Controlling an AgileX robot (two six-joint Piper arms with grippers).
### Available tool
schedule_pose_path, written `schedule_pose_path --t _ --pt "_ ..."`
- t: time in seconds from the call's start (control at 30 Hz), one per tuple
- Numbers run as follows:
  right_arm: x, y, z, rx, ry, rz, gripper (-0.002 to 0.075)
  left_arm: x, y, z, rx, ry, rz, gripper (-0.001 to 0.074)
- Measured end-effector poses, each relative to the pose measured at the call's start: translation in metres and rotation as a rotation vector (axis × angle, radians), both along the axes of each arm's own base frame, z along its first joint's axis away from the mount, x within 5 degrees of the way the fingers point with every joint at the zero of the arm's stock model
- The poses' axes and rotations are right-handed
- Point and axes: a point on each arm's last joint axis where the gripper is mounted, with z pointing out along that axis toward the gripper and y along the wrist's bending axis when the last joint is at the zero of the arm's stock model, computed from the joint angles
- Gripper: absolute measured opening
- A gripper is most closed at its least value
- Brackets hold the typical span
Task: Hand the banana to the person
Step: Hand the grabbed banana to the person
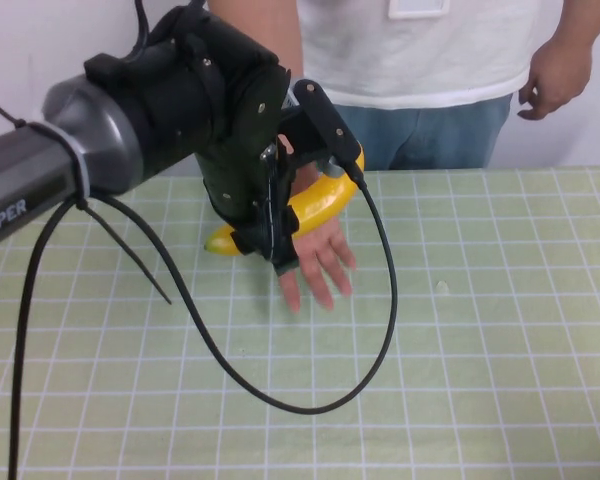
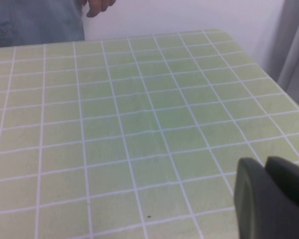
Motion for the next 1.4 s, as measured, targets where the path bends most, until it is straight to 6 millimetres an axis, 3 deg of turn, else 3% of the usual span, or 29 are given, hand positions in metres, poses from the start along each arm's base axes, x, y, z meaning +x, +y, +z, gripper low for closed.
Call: schedule_pose_path --t 1.4 --pt "0.0000 0.0000 0.0000 0.000 0.000 0.000 -0.0009 -0.0005 0.0037 0.0010 0.062 0.009 -0.006 0.0283"
